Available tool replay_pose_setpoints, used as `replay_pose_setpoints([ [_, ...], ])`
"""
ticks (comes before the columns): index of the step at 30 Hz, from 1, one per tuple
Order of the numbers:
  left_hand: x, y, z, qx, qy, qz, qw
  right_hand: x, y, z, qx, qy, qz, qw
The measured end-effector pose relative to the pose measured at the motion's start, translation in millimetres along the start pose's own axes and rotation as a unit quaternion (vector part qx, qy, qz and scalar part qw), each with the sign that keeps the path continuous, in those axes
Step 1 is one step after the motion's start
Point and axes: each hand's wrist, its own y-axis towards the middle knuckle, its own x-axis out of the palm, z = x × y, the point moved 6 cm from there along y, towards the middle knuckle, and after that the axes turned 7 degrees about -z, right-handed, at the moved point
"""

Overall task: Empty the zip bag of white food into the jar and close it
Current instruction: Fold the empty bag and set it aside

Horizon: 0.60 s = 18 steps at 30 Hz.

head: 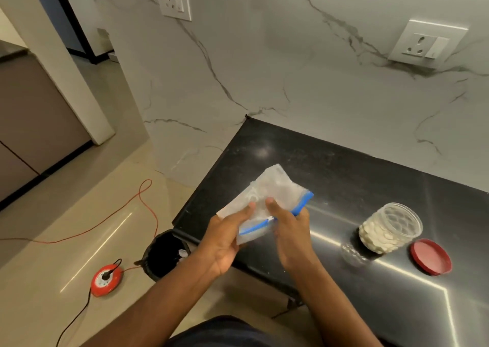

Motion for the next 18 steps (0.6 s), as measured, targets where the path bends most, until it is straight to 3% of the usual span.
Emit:
replay_pose_setpoints([
  [2, -10.8, 3.0, 8.0, -0.005, -0.015, -0.001, 1.000, 17.1, -1.1, -4.4, -0.100, -0.174, -0.031, 0.979],
  [4, -23.4, 6.1, 15.4, -0.014, -0.036, 0.011, 0.999, 33.5, -1.6, 3.5, -0.178, -0.348, -0.070, 0.918],
  [10, -57.5, 14.9, 29.1, -0.054, -0.011, 0.031, 0.998, 59.5, -2.6, 41.0, -0.232, -0.627, -0.169, 0.724],
  [14, -57.0, 19.7, 45.8, -0.056, 0.036, -0.065, 0.996, 76.2, -4.2, 60.4, -0.170, -0.642, -0.245, 0.706],
  [18, -76.8, 28.1, 39.4, -0.062, 0.071, 0.000, 0.996, 103.0, -6.1, 69.2, -0.130, -0.651, -0.275, 0.695],
])
